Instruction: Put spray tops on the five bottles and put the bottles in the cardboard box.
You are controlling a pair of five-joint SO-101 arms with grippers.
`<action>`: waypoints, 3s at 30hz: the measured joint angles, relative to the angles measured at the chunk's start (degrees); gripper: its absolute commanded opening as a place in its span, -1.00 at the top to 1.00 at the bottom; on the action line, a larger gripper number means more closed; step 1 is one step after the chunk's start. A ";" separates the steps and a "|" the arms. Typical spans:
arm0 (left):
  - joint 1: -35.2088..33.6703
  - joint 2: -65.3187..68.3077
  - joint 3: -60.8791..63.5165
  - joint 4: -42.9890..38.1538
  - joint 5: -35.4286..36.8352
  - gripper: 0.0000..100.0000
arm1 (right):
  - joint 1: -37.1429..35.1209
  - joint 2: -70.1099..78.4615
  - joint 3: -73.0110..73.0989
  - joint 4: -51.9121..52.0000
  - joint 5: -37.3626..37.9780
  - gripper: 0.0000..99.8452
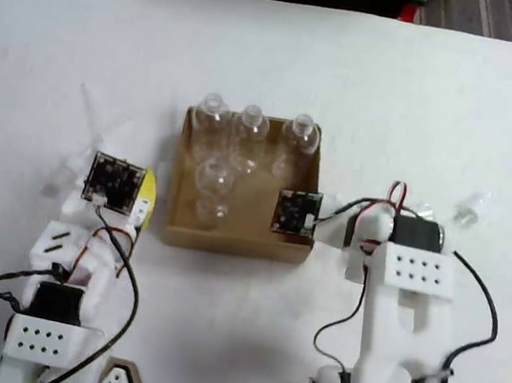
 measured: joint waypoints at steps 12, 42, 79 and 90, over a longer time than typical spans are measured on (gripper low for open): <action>0.00 0.00 0.00 0.00 0.00 0.75 | 0.09 8.70 0.00 -1.67 7.82 0.52; 0.00 0.00 0.62 -2.11 -3.25 0.76 | -2.11 23.12 0.00 -18.81 8.09 0.52; 0.18 0.00 0.62 -2.11 -3.60 0.76 | -1.58 24.79 -8.00 -20.57 -1.76 0.97; 0.18 0.00 0.62 -2.11 -3.60 0.76 | -2.37 9.49 -8.26 -14.68 -6.95 0.97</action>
